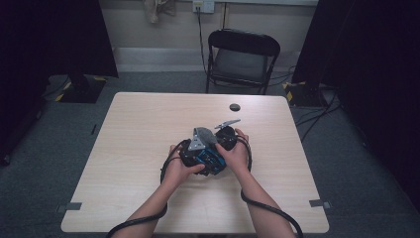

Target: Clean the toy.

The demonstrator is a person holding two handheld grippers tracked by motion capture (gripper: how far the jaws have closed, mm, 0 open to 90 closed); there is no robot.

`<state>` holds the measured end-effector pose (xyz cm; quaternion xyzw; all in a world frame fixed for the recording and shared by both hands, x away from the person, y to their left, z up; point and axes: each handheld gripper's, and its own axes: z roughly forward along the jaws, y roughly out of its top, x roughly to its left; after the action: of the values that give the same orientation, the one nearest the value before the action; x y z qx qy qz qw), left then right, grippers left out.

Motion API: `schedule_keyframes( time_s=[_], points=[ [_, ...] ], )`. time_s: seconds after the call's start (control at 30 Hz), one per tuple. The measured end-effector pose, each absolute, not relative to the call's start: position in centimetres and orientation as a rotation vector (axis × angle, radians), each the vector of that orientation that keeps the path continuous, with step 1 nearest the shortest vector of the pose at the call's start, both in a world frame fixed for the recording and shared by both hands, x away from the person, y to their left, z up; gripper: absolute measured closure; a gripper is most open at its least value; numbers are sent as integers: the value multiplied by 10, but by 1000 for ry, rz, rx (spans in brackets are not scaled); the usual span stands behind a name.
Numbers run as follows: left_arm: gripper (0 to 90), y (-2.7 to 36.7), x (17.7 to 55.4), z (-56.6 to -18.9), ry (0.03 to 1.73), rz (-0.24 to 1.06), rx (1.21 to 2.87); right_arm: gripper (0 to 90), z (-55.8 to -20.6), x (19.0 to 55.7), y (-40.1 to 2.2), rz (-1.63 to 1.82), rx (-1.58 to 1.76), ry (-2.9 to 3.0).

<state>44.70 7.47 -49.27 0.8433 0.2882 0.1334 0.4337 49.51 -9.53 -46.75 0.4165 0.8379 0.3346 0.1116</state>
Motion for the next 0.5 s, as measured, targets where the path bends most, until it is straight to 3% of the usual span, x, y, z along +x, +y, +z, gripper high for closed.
schedule_keyframes(
  time_s=[0.5],
  points=[
    [0, 75, 448, -492, 713, 332, 2113, 673, -461, 474, -122, 989, 1163, 2504]
  ],
)
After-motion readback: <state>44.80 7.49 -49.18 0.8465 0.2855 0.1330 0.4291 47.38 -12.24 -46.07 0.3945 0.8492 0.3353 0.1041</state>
